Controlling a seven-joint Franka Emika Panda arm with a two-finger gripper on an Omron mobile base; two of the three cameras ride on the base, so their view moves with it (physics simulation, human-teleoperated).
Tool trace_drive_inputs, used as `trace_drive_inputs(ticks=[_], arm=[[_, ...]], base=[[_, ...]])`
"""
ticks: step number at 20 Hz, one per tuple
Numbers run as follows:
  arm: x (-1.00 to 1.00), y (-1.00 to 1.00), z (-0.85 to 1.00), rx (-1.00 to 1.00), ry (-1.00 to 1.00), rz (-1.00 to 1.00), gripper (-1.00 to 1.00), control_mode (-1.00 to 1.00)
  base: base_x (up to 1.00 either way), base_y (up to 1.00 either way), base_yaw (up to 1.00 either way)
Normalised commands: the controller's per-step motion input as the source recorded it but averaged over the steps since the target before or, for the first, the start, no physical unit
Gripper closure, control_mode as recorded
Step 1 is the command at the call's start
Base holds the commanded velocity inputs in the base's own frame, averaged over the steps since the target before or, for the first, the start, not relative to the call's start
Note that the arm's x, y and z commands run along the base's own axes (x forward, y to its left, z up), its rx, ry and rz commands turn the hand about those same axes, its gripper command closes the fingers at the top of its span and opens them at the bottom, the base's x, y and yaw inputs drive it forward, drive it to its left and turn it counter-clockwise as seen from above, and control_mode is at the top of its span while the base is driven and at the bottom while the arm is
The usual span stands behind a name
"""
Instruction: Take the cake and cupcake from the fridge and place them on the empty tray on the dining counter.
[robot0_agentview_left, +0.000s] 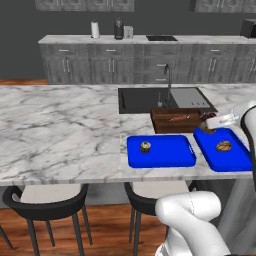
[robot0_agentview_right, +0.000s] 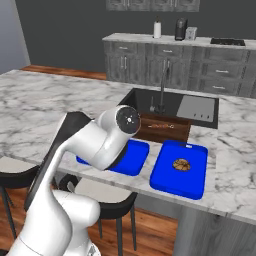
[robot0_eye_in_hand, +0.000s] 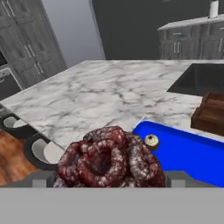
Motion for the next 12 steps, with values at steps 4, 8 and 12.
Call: trace_drive_inputs(ticks=[4, 8, 12], arm=[[0.31, 0.00, -0.52, 0.00, 0.02, 0.11, 1.00, -1.00], [0.07, 0.00, -0.47, -0.11, 0.00, -0.03, 1.00, -1.00], [0.02, 0.00, -0.45, -0.19, 0.14, -0.19, 1.00, -1.00]], base=[[0.00, 0.00, 0.00], [0.00, 0.00, 0.00], [0.00, 0.00, 0.00]])
